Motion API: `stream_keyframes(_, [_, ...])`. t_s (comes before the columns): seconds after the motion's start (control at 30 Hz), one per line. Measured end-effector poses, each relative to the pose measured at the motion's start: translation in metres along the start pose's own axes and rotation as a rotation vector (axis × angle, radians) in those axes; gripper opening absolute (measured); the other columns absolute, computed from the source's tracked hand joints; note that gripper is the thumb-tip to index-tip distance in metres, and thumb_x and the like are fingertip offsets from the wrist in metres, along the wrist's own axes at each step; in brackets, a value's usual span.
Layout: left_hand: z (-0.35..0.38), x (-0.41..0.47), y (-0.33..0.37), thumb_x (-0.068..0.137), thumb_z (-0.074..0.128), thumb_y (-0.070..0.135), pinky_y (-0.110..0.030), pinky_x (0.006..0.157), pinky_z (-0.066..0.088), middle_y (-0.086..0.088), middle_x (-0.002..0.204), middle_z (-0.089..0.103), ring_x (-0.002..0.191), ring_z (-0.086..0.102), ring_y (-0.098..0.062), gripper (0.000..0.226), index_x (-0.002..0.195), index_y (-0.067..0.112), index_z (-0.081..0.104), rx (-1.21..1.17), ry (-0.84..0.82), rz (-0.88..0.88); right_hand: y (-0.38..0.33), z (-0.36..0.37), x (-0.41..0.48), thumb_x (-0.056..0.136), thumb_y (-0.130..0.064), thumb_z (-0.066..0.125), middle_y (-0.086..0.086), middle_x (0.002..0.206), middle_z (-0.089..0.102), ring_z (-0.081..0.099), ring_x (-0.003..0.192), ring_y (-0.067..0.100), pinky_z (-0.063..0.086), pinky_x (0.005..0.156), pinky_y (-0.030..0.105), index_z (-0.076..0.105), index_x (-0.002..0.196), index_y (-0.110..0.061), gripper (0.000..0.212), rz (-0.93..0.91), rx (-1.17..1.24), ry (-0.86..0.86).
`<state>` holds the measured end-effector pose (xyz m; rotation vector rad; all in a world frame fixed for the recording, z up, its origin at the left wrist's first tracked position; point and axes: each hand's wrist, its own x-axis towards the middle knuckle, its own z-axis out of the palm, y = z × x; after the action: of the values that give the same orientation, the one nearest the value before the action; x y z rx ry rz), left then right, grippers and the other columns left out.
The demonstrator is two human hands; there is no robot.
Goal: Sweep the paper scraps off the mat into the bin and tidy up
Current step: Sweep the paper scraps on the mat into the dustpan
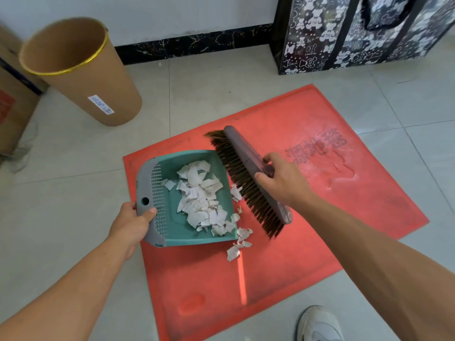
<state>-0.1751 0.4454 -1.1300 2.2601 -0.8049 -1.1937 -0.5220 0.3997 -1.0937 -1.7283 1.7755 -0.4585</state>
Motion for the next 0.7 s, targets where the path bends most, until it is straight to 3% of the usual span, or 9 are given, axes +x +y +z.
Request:
stream_keyframes(0.13, [-0.02,-0.001,-0.005,0.093,0.066,0.018,-0.051,0.096,0.05,-0.007,0.117,0.065,0.105,0.063,-0.028,0.036,0.124,0.013,0.048,0.02,-0.035,-0.005,0.022,-0.007,-0.004,0.086,-0.029,0.06,0.013,0.077,0.057,0.051,0.067,0.032,0.031,0.052,0.034,0.047,0.106,-0.014,0.028,0.099,-0.024,0.057])
stream_keyframes(0.23, [-0.033,-0.004,-0.019,0.094,0.064,0.016,-0.05,0.096,0.05,-0.007,0.118,0.065,0.105,0.064,-0.027,0.04,0.128,0.01,0.046,0.062,-0.062,-0.032,0.034,0.0,-0.013,0.086,-0.03,0.058,0.014,0.076,0.053,0.049,0.068,0.033,0.039,0.057,0.038,0.045,0.103,-0.012,0.028,0.173,-0.123,0.019])
stream_keyframes(0.33, [-0.041,-0.003,-0.037,0.092,0.066,0.021,-0.052,0.095,0.051,-0.007,0.12,0.065,0.105,0.065,-0.026,0.042,0.128,0.012,0.047,0.108,-0.08,-0.072,0.039,0.01,-0.023,0.088,-0.032,0.055,0.009,0.072,0.048,0.052,0.071,0.036,0.037,0.057,0.037,0.041,0.1,-0.012,0.027,0.171,-0.171,-0.014])
stream_keyframes(0.57, [-0.007,-0.023,-0.051,0.092,0.067,0.02,-0.051,0.093,0.051,-0.009,0.118,0.064,0.103,0.064,-0.029,0.041,0.127,0.011,0.048,0.026,-0.053,-0.112,0.012,0.045,-0.04,0.09,-0.034,0.057,0.015,0.08,0.051,0.057,0.077,0.04,0.033,0.059,0.036,0.041,0.102,-0.01,0.032,0.132,-0.057,-0.12])
stream_keyframes(0.7, [0.018,-0.028,-0.046,0.092,0.066,0.021,-0.048,0.091,0.053,-0.007,0.112,0.064,0.098,0.064,-0.028,0.037,0.124,0.014,0.049,-0.01,-0.026,-0.104,-0.006,0.055,-0.042,0.09,-0.032,0.057,0.01,0.081,0.056,0.051,0.071,0.03,0.031,0.057,0.034,0.042,0.1,-0.008,0.03,0.172,0.106,-0.117])
